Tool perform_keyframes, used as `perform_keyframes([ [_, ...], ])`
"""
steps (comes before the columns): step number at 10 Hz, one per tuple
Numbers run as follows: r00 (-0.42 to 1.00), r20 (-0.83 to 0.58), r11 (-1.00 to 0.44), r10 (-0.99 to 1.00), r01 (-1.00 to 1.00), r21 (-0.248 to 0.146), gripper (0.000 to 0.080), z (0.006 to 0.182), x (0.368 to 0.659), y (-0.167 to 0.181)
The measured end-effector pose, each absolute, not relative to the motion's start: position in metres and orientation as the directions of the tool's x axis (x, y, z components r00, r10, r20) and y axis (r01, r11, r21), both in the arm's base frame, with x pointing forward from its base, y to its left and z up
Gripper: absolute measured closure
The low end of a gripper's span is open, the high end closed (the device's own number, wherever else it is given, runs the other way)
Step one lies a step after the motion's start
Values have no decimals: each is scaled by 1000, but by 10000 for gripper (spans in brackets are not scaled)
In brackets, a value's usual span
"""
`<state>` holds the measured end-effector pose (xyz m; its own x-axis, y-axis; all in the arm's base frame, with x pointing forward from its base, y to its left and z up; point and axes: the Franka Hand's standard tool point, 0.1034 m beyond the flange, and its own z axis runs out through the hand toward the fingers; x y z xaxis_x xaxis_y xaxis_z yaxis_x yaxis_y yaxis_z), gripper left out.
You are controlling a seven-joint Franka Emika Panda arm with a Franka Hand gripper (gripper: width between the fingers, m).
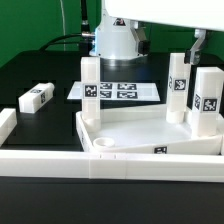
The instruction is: Assemble desk
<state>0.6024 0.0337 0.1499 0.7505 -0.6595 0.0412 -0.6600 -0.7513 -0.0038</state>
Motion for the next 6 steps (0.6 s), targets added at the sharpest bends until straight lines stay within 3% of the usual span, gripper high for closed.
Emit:
perform_keyframes([
  [2,765,40,-766,-642,-643,-2,150,150,601,33],
  [5,850,27,-850,-526,-526,-26,150,156,547,-12],
  [6,861,30,-862,-507,-507,-26,150,161,541,-31],
])
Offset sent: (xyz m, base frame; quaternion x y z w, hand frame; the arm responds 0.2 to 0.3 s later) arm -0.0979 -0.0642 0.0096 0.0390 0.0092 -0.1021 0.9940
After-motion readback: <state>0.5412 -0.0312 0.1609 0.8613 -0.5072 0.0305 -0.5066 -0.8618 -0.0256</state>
